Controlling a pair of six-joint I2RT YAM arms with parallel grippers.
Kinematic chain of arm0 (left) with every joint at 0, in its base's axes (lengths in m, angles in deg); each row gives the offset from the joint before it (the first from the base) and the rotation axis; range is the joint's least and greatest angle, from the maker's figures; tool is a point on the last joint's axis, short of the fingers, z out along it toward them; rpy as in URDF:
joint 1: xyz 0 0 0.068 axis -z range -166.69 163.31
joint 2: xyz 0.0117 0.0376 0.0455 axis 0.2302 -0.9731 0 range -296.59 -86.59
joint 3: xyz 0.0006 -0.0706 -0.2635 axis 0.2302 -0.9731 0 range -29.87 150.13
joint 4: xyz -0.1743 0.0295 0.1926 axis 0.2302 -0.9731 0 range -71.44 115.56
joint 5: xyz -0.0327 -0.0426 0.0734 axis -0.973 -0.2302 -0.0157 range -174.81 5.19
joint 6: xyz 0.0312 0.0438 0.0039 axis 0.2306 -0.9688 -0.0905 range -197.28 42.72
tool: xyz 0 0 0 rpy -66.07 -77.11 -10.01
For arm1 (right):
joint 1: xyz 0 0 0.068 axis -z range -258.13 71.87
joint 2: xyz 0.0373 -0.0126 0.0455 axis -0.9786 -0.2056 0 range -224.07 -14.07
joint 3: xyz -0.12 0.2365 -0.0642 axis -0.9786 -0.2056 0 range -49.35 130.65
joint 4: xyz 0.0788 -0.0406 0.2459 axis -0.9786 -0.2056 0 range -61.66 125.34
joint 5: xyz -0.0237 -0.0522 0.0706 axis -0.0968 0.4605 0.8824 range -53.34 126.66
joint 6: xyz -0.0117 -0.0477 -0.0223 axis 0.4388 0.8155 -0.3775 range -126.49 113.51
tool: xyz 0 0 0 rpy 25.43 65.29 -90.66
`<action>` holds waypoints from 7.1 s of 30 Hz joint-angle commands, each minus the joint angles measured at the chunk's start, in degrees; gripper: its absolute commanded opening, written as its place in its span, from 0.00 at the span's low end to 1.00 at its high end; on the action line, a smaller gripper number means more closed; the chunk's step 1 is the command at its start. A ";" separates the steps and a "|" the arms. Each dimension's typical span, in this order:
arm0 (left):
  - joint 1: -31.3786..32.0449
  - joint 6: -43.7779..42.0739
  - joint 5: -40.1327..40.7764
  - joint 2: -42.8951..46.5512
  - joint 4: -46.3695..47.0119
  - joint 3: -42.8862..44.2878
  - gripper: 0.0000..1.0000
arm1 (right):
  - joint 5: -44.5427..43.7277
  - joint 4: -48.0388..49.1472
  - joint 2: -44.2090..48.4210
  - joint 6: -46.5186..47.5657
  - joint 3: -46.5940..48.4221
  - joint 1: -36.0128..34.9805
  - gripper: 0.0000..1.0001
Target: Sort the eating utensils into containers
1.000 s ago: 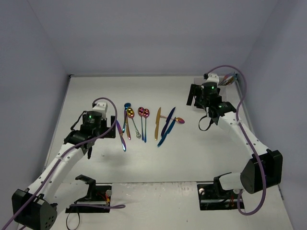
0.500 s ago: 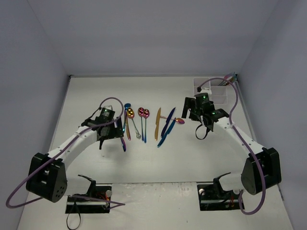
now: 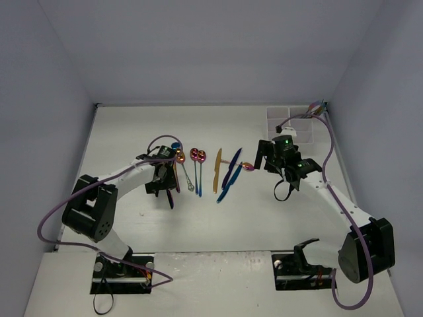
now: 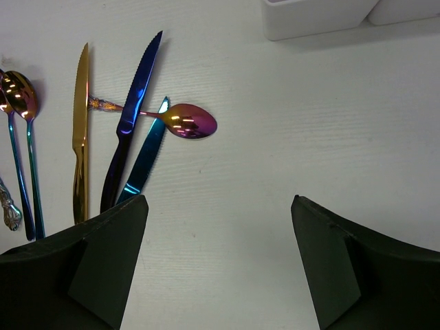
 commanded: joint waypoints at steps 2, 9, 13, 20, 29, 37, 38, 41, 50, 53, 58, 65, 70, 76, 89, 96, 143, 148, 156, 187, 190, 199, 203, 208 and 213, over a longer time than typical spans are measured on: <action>0.21 3.36 1.60 -2.55 -0.21 3.27 0.55 | 0.25 1.63 2.66 0.13 -1.29 -0.54 0.83; 0.23 4.64 1.27 -4.57 -0.18 2.31 0.37 | 0.57 1.65 3.98 0.37 -2.18 -0.54 0.83; 0.23 5.66 1.70 -3.89 -0.38 0.18 0.20 | 1.23 1.74 3.72 0.92 -1.95 -0.54 0.83; -0.03 5.48 2.80 1.29 -0.71 -5.14 0.00 | 5.19 1.74 2.69 2.26 0.64 -0.54 0.83; 0.51 -6.47 1.91 19.90 3.78 -6.71 0.00 | 17.29 2.11 0.03 3.51 7.98 -1.08 0.82; 3.19 -18.38 -9.25 33.01 17.48 -5.80 0.00 | 28.22 3.94 -5.00 0.54 18.59 -5.01 0.81; 4.46 -19.53 -9.78 33.45 18.14 -4.61 0.00 | 28.38 4.53 -5.84 0.13 20.17 -6.33 0.81; 7.41 -20.62 -12.68 33.46 20.02 -2.02 0.00 | 28.89 6.63 -7.57 -1.98 22.79 -8.93 0.81; 12.36 -21.51 -14.73 31.60 24.43 3.35 0.00 | 28.16 12.15 -14.07 -5.99 29.37 -14.50 0.78; 13.43 -22.60 -14.13 30.63 24.36 4.59 0.00 | 28.17 13.39 -15.06 -6.49 29.88 -15.36 0.75; 14.12 -23.07 -13.49 29.32 24.23 5.14 0.00 | 27.99 14.15 -15.79 -6.57 31.02 -16.45 0.71; 14.45 -23.42 -13.41 28.37 24.90 5.48 0.00 | 27.04 14.57 -15.87 -6.23 30.41 -16.62 0.62; 15.39 -24.49 -13.12 27.86 25.29 5.90 0.00 | 27.55 14.71 -17.22 -6.12 30.32 -16.98 0.49; 15.87 -25.35 -12.91 26.52 26.25 6.29 0.00 | 27.55 14.92 -18.43 -5.61 30.22 -17.41 0.27; 15.70 -24.12 -0.43 24.93 21.76 3.48 0.52 | 20.08 13.52 -16.06 3.97 30.32 -12.83 0.00; 13.66 -20.69 8.54 25.88 14.44 2.22 0.86 | 9.26 13.08 -16.52 15.96 37.11 -4.27 0.00; -6.36 -11.16 -6.75 30.46 0.68 -9.00 0.92 | -8.74 37.26 -39.36 38.27 34.73 8.36 0.37; -6.24 -8.84 -7.98 29.54 0.80 -8.51 0.92 | -8.35 33.40 -33.84 35.49 32.56 7.33 0.55; -3.33 -6.07 -6.64 24.70 0.93 -5.58 0.92 | -4.22 25.24 -18.82 26.66 25.88 4.77 0.77; 3.47 -3.11 -1.57 -12.29 -1.35 17.59 0.39 | -0.83 7.67 17.12 9.25 0.51 2.71 0.82; 2.57 -2.88 -1.47 -12.92 -1.36 17.47 0.39 | -0.92 7.44 17.35 9.43 0.51 2.71 0.82; 1.46 -4.53 -1.75 -17.41 -1.26 20.40 0.38 | -1.00 7.19 16.73 9.51 0.42 2.71 0.82; 1.38 -4.88 -1.48 -19.28 -1.35 21.49 0.38 | -1.01 7.19 16.20 9.51 0.51 2.71 0.82; 1.37 -4.22 -1.20 -19.77 -1.30 21.00 0.30 | -0.79 7.10 15.66 9.25 0.95 2.71 0.82; 1.17 -4.82 0.39 -20.67 -1.35 20.89 0.23 | -0.13 7.11 15.39 9.33 0.66 2.70 0.83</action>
